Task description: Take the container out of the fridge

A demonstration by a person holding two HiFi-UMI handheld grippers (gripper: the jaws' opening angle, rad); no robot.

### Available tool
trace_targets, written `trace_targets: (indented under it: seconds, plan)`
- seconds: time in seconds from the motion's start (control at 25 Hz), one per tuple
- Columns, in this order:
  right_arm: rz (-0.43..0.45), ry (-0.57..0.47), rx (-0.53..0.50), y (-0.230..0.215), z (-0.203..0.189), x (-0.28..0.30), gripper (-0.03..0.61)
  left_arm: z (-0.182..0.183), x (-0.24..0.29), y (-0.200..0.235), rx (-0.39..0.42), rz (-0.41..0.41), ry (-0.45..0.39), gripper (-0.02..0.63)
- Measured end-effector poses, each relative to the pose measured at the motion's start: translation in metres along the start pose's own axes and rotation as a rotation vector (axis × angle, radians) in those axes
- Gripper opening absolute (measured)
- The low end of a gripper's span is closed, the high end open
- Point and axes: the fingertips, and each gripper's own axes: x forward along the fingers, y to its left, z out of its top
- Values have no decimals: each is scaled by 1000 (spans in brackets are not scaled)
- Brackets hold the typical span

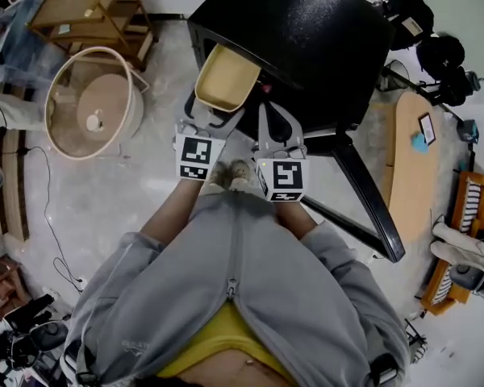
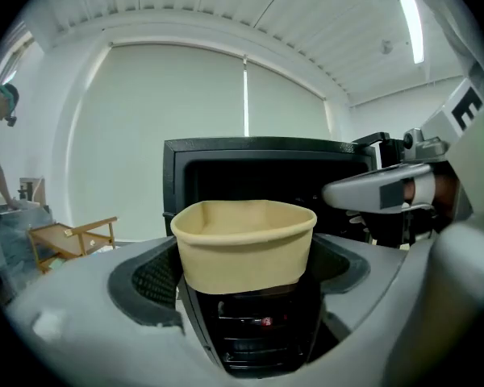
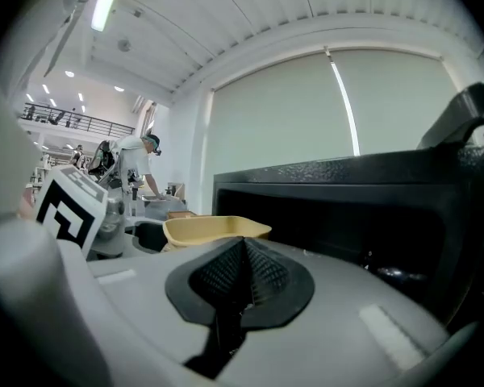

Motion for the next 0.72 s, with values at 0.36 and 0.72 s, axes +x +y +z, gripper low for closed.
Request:
trace_targets:
  seconds: [0.36,0.72]
  plan:
    - [141,-42,-27,43,17,8,0,11,-79,18,-34,140,-37,489]
    - [220,-67,-43,76,42,19,0,42,-142,75,-34,392,-78,489]
